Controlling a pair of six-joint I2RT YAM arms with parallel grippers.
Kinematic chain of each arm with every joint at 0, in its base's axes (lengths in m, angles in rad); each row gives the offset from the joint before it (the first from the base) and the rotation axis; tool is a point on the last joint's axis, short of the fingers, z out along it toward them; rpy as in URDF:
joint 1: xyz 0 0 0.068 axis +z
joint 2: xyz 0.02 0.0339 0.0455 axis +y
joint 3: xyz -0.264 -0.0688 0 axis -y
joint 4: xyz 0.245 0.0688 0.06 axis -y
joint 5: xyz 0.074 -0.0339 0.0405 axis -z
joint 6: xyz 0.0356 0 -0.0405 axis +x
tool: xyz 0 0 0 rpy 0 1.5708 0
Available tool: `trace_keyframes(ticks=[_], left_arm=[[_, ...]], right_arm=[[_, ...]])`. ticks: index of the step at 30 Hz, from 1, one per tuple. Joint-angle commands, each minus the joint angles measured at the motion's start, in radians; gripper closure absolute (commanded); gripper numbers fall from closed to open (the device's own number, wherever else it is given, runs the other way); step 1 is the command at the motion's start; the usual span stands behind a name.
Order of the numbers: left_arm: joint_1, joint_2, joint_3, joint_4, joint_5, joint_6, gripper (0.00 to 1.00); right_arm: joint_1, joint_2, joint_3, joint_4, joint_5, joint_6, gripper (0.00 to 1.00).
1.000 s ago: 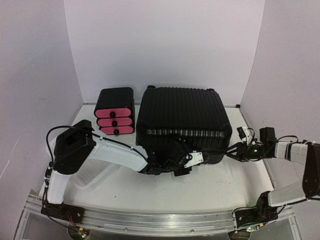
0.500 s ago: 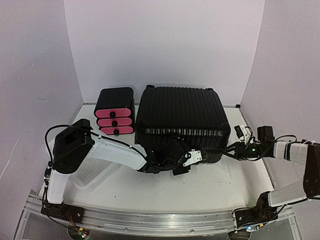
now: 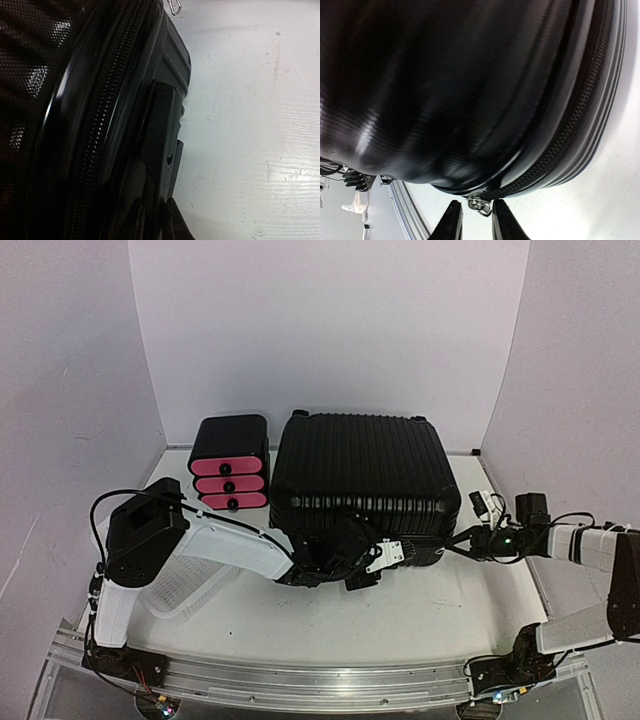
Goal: Open, take out, and arrange the luggage
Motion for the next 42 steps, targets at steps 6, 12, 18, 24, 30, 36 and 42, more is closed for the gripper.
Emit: trace_keyframes(ticks=[6,12,18,24,30,36,42], left_arm=[[0.051,-0.025,-0.005,-0.026,-0.143,-0.071,0.95],[0.051,-0.025,-0.004,-0.026,-0.155,-0.070,0.95],[0.051,-0.027,-0.010,-0.028,-0.154,-0.076,0.95],[0.050,-0.024,-0.005,-0.029,-0.156,-0.078,0.95],[0.050,-0.026,-0.006,-0.029,-0.156,-0.090,0.95],[0.049,-0.025,-0.008,-0.028,-0.154,-0.103,0.95],[0.049,-0.022,-0.009,-0.029,-0.169,-0.122,0.96]], right_arm=[[0.011,-0.053,0.006,0.067,-0.042,0.004,0.81],[0.015,-0.050,0.011,0.068,-0.009,0.015,0.82],[0.040,-0.072,0.002,0.070,0.079,0.028,0.64],[0.117,-0.068,0.010,0.075,0.205,0.059,0.59],[0.177,-0.101,0.000,0.078,0.370,0.076,0.58],[0.222,-0.119,-0.021,0.126,0.490,0.111,0.64],[0.238,-0.125,-0.027,0.131,0.538,0.111,0.78]])
